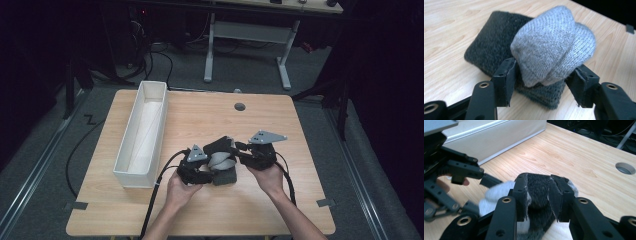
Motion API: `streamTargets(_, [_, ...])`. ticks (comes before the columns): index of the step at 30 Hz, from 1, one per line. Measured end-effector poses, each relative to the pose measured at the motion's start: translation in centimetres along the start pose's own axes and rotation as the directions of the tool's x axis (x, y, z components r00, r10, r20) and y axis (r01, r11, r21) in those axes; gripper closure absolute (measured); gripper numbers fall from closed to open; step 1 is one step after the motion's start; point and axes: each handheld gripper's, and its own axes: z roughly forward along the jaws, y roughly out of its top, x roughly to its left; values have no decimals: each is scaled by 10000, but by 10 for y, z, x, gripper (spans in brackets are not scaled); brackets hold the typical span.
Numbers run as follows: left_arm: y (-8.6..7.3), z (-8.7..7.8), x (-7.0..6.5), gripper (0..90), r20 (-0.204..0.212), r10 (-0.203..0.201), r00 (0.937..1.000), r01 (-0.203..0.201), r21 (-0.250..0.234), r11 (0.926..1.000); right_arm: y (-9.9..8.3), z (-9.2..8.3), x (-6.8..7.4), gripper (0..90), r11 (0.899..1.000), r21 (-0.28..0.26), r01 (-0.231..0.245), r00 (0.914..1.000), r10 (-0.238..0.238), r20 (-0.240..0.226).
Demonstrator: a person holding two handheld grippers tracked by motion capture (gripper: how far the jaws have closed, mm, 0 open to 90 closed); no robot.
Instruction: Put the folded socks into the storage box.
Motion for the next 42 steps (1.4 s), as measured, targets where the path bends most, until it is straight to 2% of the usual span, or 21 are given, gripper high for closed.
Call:
streamTargets(2, [-2, -2, 0, 408, -60, 41, 10000, -40, 63, 10000, 3, 5, 1, 677, 9999, 111, 84, 10000, -84, 19])
streamTargets(4, [-4, -5, 1, 394, -71, -84, 9999, 85, 88, 9999, 5, 12, 2, 676, 9995, 292, 69, 10000, -68, -36])
streamTargets(9, [-3, -17, 3, 362, 14, -275, 9996, 275, -95, 9996, -5, 29, 6, 674, 9943, 1049, 169, 9997, -148, -207])
streamTargets(12, [0, -26, 3, 358, 148, -607, 9980, 612, -413, 9973, -14, 30, 9, 667, 9929, 1178, 131, 9992, -86, -385])
streamTargets(14, [6, -30, 3, 358, 163, -794, 9967, 804, -806, 9935, -22, 30, 12, 655, 9910, 1322, 206, 9991, -155, -391])
streamTargets(15, [8, -28, 4, 364, 57, -934, 9956, 935, -966, 9909, -28, 30, 13, 646, 9902, 1372, 274, 9989, -219, -411])
streamTargets(16, [11, -23, 6, 370, -264, -1146, 9931, 1111, -1075, 9880, -31, 31, 14, 638, 9897, 1394, 318, 9988, -264, -408])
streamTargets(19, [12, -9, 8, 372, -685, -1296, 9892, 1211, -1155, 9859, -45, 32, 12, 625, 9882, 1517, 210, 9988, -141, -466])
streamTargets(21, [10, -2, 9, 372, -778, -1411, 9869, 1321, -1104, 9851, -50, 32, 11, 616, 9874, 1579, 96, 9988, -19, -491])
streamTargets(24, [4, 9, 11, 372, -1140, -1384, 9838, 1303, -763, 9885, -52, 30, 9, 603, 9876, 1571, -20, 9987, 101, -505])
streamTargets(27, [-2, 14, 12, 373, -1336, -1319, 9822, 1242, -649, 9901, -54, 31, 10, 583, 9858, 1681, 51, 9990, 25, -451])
streamTargets(28, [-4, 16, 12, 370, -1506, -1121, 9822, 1032, -658, 9925, -55, 32, 9, 577, 9846, 1749, 25, 9991, 49, -418])
streamTargets(29, [-9, 17, 11, 366, -1701, -582, 9837, 486, -600, 9970, -56, 33, 8, 571, 9849, 1730, -66, 9988, 150, -474])
streamTargets(30, [-11, 17, 11, 366, -1738, -480, 9836, 386, -571, 9976, -58, 35, 7, 564, 9853, 1703, -159, 9983, 252, -526])
streamTargets(34, [-10, 20, 17, 332, -1638, -965, 9818, 896, -486, 9948, -61, 35, 10, 553, 9869, 1615, -40, 9994, 96, -339])
streamTargets(36, [-10, 21, 19, 319, -1517, -998, 9834, 938, -461, 9945, -62, 34, 11, 553, 9868, 1621, -37, 9997, 79, -252])
streamTargets(42, [-9, 26, 18, 305, -1511, -566, 9869, 523, -320, 9981, -66, 31, 12, 549, 9882, 1526, -91, 9999, 108, -107])
